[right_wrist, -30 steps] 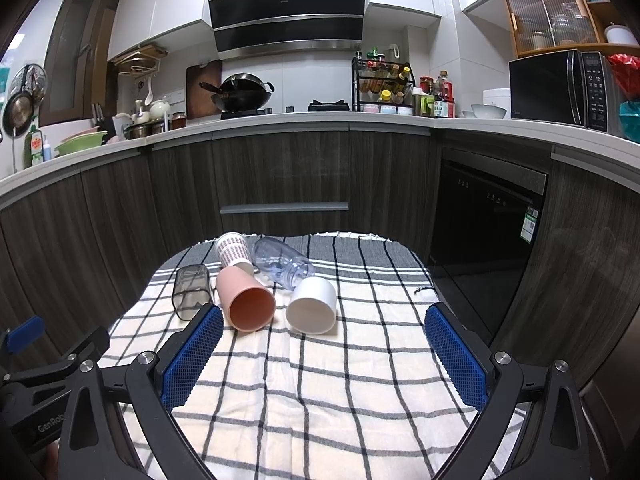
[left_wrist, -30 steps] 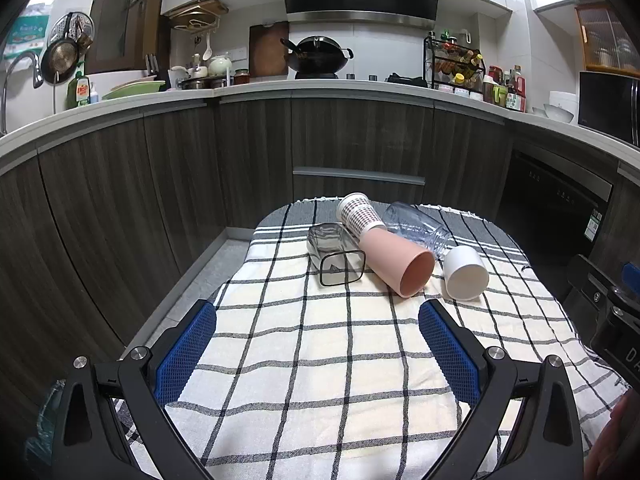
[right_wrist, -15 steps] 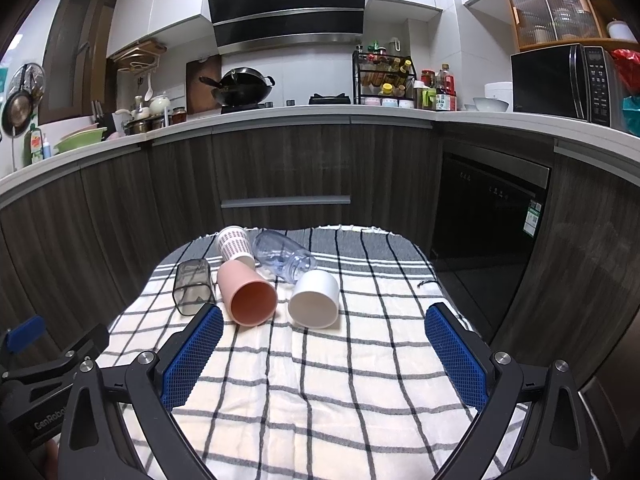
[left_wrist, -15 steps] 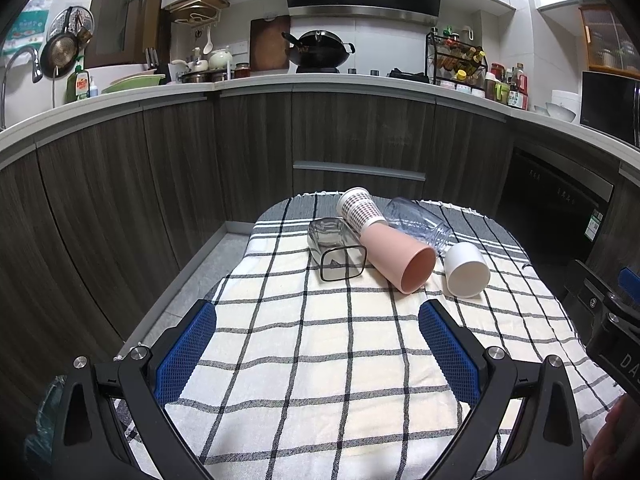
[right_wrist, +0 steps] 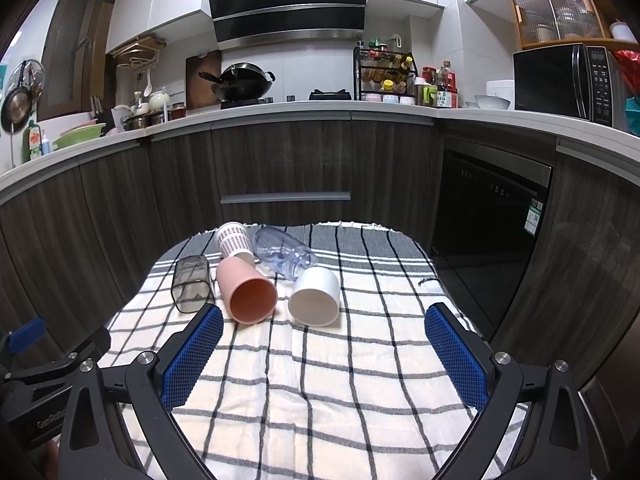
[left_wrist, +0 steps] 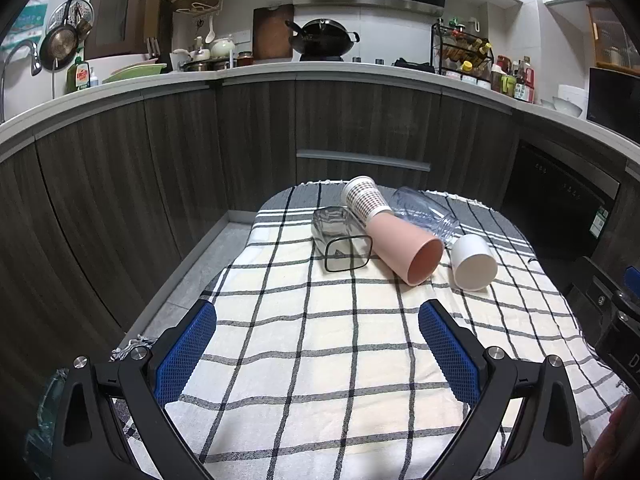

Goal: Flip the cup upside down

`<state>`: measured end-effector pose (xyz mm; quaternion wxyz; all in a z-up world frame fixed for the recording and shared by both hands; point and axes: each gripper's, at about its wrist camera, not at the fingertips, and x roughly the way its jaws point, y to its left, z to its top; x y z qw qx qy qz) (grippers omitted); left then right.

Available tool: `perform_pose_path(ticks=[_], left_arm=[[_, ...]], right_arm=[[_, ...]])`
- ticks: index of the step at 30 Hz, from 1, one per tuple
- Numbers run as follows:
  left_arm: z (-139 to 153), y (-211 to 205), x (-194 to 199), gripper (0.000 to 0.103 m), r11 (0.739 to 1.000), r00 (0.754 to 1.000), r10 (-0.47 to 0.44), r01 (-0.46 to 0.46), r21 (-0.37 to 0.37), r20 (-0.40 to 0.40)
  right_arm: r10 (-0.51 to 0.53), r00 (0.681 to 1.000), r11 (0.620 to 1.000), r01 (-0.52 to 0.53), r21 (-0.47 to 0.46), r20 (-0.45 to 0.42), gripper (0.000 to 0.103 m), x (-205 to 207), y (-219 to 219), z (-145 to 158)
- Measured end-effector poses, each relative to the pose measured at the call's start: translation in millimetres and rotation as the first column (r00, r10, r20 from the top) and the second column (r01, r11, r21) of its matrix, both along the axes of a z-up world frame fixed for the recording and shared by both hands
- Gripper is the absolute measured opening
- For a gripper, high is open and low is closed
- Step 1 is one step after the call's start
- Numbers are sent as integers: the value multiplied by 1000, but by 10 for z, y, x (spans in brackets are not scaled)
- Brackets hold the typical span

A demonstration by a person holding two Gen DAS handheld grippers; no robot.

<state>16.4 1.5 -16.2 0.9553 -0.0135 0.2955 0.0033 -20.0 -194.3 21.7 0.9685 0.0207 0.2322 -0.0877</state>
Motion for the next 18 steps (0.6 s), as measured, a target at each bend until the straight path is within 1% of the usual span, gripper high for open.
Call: perform_pose_path(ticks=[6,13,18], left_arm=[[1,-10,36,103,1000,1000,0,0,14,-2],[3,-1,154,103,1000,999,5,-5,9,-38],[34,-5,263,103,1000,998,9,-8,16,-55]], right_arm=[[-4,1000,1000,4,0,-21,101,49,-8,-3],[-7,999,1000,7,-12,-44,101,133,-11,27],[1,997,1000,-2,-10,-81,101,251,0,28]])
